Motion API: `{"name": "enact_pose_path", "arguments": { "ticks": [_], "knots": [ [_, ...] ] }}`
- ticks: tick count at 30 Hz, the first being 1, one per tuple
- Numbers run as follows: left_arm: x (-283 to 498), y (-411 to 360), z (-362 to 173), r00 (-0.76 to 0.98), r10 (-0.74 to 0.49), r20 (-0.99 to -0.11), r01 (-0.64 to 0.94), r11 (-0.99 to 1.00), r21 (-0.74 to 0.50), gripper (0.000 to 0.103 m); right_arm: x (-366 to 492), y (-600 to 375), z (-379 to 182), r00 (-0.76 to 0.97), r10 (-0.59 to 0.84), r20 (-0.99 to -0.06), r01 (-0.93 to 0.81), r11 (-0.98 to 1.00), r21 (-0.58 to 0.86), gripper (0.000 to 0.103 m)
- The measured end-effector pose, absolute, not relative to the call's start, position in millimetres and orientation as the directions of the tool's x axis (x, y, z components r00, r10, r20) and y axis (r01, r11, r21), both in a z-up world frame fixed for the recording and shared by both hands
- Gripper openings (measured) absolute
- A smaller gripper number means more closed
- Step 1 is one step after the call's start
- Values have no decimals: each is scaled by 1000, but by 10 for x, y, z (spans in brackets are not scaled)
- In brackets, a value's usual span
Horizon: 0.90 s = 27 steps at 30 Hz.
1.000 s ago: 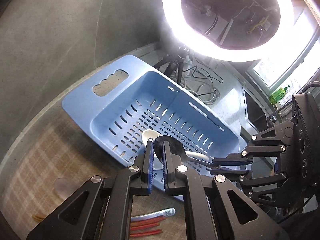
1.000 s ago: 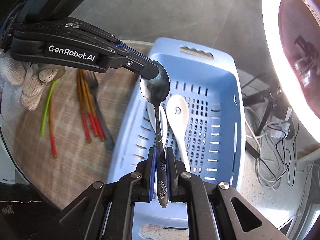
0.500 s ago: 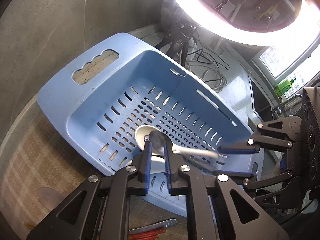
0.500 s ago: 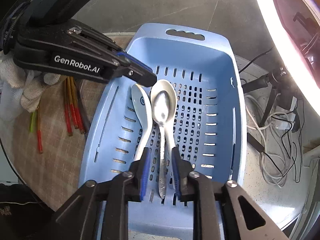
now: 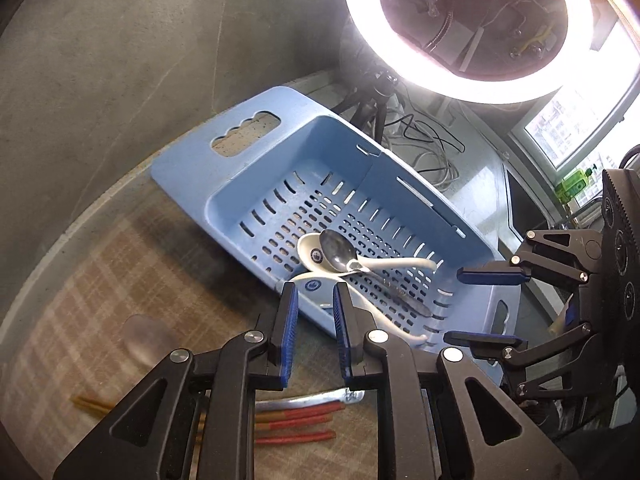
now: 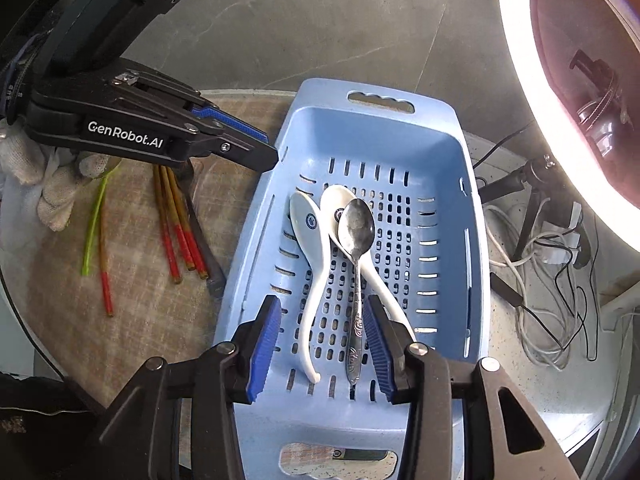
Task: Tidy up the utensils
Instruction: 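Close the right gripper on a single red-tipped chopstick while the left grasps the green spoon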
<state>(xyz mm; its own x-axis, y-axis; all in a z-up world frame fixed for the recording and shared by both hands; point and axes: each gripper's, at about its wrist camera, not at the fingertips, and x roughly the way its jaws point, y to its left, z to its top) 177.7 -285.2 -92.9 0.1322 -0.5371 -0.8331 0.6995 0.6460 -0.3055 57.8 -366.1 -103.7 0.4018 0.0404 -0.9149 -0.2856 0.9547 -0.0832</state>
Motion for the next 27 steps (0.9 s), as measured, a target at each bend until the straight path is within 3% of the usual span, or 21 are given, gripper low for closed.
{"name": "enact_pose_path", "arguments": {
  "ticks": [13, 17, 27],
  "knots": [
    [1399, -1864, -714, 214, -524, -825, 590, 742, -318, 16, 383, -3094, -858, 453, 112, -885, -346, 936, -59, 46],
    [1323, -1494, -677, 249, -508, -825, 528, 785, -324, 16, 438, -2922, -880, 429, 153, -890, -370, 929, -19, 52],
    [1305, -864, -1101, 263, -409, -874, 328, 890, -318, 16, 557, -2372, -1121, 344, 237, -909, -468, 882, 52, 52]
  ]
}}
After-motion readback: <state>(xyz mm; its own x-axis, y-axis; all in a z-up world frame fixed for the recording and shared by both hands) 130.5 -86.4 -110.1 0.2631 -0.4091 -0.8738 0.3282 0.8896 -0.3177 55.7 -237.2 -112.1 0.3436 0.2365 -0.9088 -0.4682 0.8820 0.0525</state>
